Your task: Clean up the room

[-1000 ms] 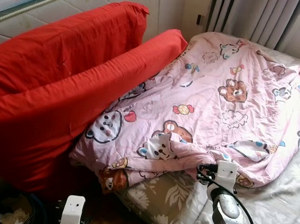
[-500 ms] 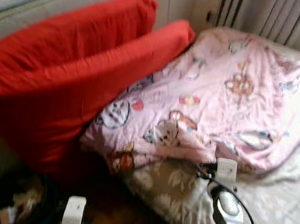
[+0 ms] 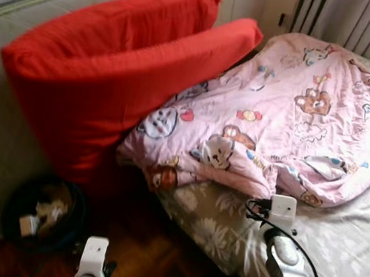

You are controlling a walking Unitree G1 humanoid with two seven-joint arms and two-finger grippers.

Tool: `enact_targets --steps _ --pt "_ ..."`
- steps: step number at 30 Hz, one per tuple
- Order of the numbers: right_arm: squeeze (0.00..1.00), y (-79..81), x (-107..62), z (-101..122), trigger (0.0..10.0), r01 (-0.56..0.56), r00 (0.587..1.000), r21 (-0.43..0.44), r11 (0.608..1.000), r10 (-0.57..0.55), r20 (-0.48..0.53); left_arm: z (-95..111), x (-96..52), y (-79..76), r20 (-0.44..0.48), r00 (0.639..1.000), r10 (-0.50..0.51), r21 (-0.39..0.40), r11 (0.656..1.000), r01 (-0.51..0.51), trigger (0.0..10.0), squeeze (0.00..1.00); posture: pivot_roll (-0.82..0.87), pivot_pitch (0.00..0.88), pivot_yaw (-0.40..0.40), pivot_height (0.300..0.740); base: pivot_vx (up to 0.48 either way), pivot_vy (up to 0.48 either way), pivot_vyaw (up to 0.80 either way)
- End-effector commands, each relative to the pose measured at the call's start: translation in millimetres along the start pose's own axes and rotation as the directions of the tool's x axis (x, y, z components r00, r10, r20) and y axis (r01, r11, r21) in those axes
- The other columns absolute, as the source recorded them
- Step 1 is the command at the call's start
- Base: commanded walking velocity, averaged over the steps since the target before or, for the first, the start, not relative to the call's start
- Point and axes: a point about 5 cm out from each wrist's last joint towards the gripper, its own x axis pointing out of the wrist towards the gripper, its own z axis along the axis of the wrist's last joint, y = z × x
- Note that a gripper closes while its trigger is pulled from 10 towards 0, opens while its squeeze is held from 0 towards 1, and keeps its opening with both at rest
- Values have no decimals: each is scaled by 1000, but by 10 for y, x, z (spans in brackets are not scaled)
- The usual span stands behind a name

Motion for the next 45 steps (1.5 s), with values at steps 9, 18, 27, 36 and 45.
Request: enact_targets --steps 9,18,27,36,45 --pt "0 17 -24 -55 10000 1 1000 -2 1000 -1 -17 -75 -21 18 -26 1000 9 2 1000 -9 10000 0 -21 123 45 740 -292 0 0" --pt "0 19 -32 -61 10000 -1 1000 -4 1000 1 -14 -65 -21 39 -23 1000 10 -1 1000 -10 10000 0 -39 126 43 740 -290 0 0" --pt "0 15 -73 -154 10000 7 999 -20 1000 -8 -52 -51 -21 58 -18 1000 12 0 1000 -12 10000 0 -33 127 43 740 -292 0 0" --pt "0 88 -186 -465 10000 -60 969 -81 995 39 -246 -47 -17 54 -19 1000 20 1 1000 -20 10000 0 -42 126 40 740 -162 0 0" --pt "0 107 -337 -735 10000 -137 915 -110 985 83 -395 -73 -23 36 -23 1000 19 1 1000 -19 10000 0 -37 124 39 740 0 0 0"
